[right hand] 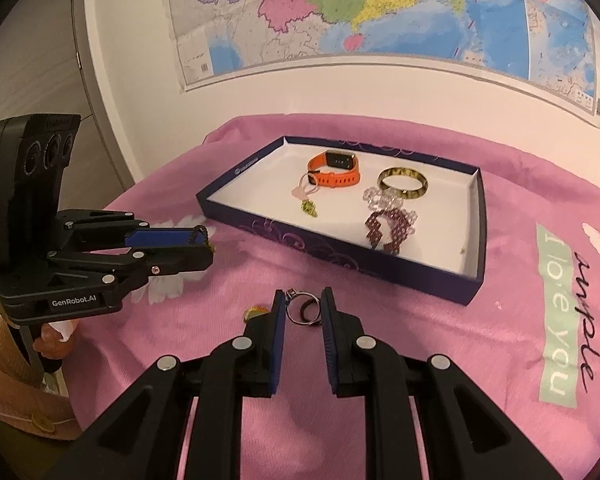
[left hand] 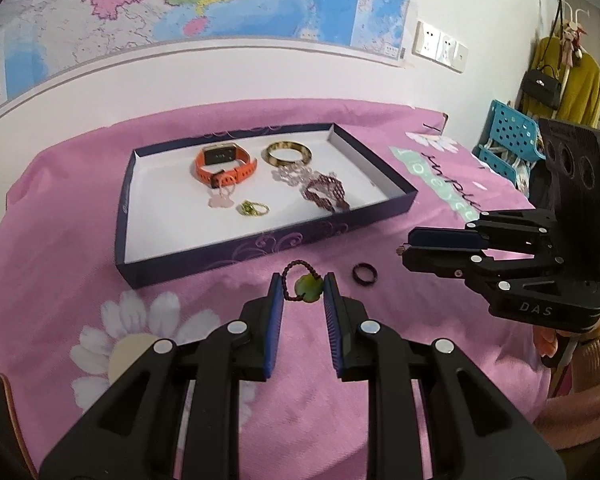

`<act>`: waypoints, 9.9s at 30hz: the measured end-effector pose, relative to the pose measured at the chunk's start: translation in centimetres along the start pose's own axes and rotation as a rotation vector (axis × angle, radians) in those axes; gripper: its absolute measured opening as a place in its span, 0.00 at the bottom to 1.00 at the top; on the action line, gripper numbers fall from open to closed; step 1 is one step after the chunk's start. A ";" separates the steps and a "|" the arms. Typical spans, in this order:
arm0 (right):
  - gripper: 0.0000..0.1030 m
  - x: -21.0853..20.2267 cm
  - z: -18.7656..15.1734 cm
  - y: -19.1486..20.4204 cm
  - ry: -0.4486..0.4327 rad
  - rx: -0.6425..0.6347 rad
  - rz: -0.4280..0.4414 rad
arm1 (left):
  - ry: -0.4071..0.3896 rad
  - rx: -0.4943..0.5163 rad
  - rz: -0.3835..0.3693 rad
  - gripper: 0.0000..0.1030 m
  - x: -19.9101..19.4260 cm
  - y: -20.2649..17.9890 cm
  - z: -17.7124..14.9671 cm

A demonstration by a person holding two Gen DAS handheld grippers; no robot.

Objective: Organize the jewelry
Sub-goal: 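Grasp the green hair tie with the left tool while the right tool grasps the silver ring, then carry the hair tie with the left tool while the right tool carries the silver ring into the tray, then open both tools to release the hair tie and silver ring in the tray, then move both tools back toward the black ring and yellow-green charm, then close the right tool on the black ring while the left tool approaches the yellow-green charm, then grasp the yellow-green charm with the left tool while the right tool lifts the black ring, then carry the charm with the left tool while the right tool carries the black ring into the tray, then open both tools to release the charm and black ring in the tray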

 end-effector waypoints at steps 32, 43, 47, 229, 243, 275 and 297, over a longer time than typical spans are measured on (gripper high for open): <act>0.16 0.1 5.0 -2.6 -0.075 0.027 -0.035 | -0.039 -0.054 0.046 0.21 1.1 2.4 4.5; 0.16 1.5 6.6 -3.5 -0.060 0.029 -0.058 | -0.018 -0.071 0.065 0.21 2.6 3.7 5.7; 0.16 2.3 7.1 -3.7 -0.047 0.030 -0.060 | -0.001 -0.081 0.066 0.21 3.3 4.3 6.0; 0.19 0.5 2.7 -1.4 0.002 0.047 -0.032 | -0.017 0.024 0.022 0.16 0.3 -0.6 2.5; 0.19 0.5 4.1 -1.7 -0.017 0.037 -0.043 | -0.032 0.008 0.047 0.16 0.4 0.4 3.6; 0.19 3.7 6.8 -3.7 -0.006 0.063 -0.074 | -0.006 -0.051 0.081 0.16 3.2 3.5 6.2; 0.22 7.5 6.6 -5.3 0.078 0.110 -0.110 | 0.097 -0.083 0.105 0.24 7.9 4.9 6.0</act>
Point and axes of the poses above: each gripper's, at about its wrist camera, not at the fingertips, and x roughly the way its jaws point, y to its left, z to its top, the point moved 6 cm from there along x, roughly the way its jaws point, and after that the axes turned 10 degrees about y, right-handed, at the moved point
